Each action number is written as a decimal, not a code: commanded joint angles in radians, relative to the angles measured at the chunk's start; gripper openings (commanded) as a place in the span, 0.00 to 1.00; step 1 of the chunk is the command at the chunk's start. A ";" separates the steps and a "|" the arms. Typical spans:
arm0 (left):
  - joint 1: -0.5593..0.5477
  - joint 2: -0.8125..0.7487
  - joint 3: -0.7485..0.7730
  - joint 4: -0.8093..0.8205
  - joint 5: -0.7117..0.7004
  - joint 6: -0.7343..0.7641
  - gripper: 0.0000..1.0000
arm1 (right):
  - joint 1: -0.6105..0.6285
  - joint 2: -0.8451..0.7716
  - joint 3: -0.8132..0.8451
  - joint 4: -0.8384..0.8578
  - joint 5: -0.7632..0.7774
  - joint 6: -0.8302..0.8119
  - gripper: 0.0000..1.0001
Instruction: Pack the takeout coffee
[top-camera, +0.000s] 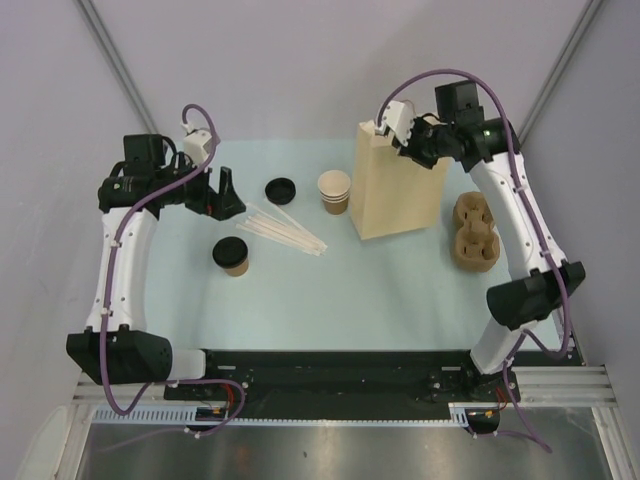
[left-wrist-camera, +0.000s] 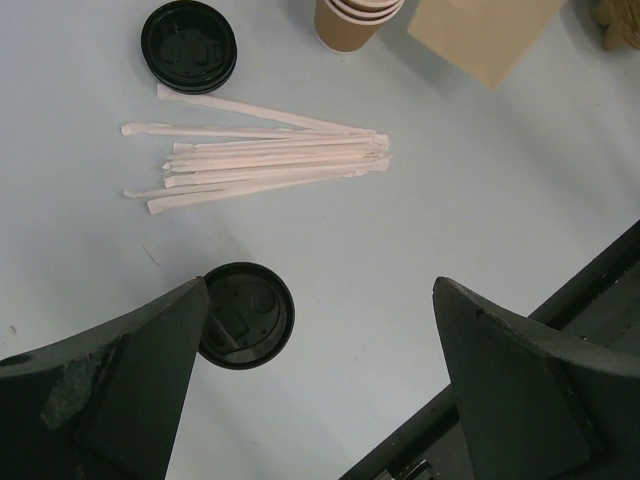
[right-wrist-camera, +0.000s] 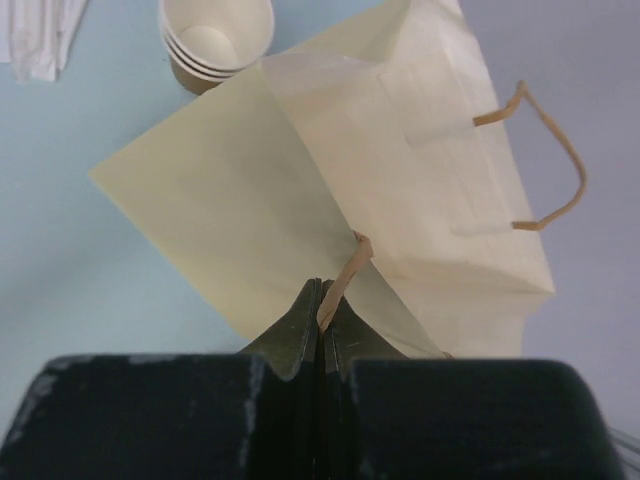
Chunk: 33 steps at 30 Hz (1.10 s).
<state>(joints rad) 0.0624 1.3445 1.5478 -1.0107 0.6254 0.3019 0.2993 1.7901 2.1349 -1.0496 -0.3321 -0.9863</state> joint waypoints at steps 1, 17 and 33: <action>0.007 -0.025 0.035 0.035 0.057 -0.037 0.99 | 0.066 -0.139 -0.093 -0.009 0.033 -0.026 0.00; 0.007 -0.064 0.014 0.054 0.054 -0.046 0.99 | 0.407 -0.377 -0.329 0.051 0.231 0.118 0.00; 0.007 -0.061 0.003 0.057 0.059 -0.055 1.00 | 0.596 -0.574 -0.530 -0.078 0.153 0.184 0.54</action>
<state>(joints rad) 0.0624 1.2995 1.5455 -0.9737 0.6441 0.2615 0.8616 1.2957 1.6051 -1.0840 -0.1318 -0.8078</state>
